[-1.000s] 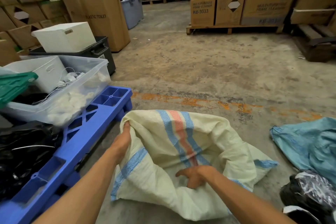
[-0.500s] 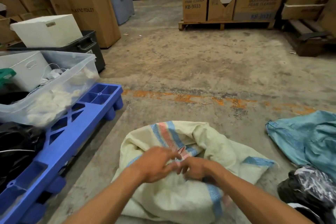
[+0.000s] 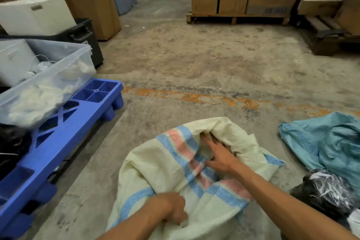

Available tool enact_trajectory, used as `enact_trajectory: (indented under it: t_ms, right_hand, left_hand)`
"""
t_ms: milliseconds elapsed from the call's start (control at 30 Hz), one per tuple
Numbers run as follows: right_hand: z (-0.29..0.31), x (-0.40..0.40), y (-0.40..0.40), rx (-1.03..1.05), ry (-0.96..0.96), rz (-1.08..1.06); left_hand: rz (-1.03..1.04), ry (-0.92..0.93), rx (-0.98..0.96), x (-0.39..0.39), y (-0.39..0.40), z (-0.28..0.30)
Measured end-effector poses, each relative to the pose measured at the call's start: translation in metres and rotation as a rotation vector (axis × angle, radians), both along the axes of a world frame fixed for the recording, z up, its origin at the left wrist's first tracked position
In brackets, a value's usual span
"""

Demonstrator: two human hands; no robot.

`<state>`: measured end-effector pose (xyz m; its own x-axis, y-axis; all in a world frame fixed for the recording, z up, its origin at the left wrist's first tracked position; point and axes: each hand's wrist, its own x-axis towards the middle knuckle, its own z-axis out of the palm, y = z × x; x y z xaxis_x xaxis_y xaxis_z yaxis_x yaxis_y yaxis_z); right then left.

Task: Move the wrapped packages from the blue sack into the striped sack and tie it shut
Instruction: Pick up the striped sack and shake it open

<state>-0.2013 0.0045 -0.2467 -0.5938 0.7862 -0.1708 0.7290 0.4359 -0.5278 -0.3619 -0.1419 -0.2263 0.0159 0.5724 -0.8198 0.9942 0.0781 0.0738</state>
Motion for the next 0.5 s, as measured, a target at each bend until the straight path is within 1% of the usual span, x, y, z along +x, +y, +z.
enact_trajectory:
  t_ms: [67,133,200,267,367,433,500]
  right_hand:
    - [-0.006,0.002,-0.008,-0.046,-0.026,0.064]
    - [-0.011,0.004,-0.019,0.01,-0.165,0.113]
    - [-0.016,0.009,-0.028,0.007,-0.337,0.183]
    - [-0.02,0.015,-0.033,-0.077,-0.459,0.268]
    - [-0.021,0.026,-0.033,-0.138,-0.479,0.326]
    - [-0.015,0.033,-0.029,-0.162,-0.489,0.364]
    - [-0.006,0.036,-0.025,-0.222,-0.504,0.406]
  left_hand:
    - [0.298,-0.242,0.165,-0.012,0.02,-0.005]
    - [0.602,-0.483,0.312,-0.021,0.036,-0.006]
    - [0.771,-0.551,0.483,-0.031,0.046,-0.015]
    - [0.834,-0.529,0.589,-0.036,0.045,-0.021]
    - [0.694,-0.438,0.738,-0.047,0.043,-0.03]
    - [0.618,-0.27,0.827,-0.058,0.045,-0.026]
    - [0.511,-0.027,0.91,-0.065,0.045,-0.021]
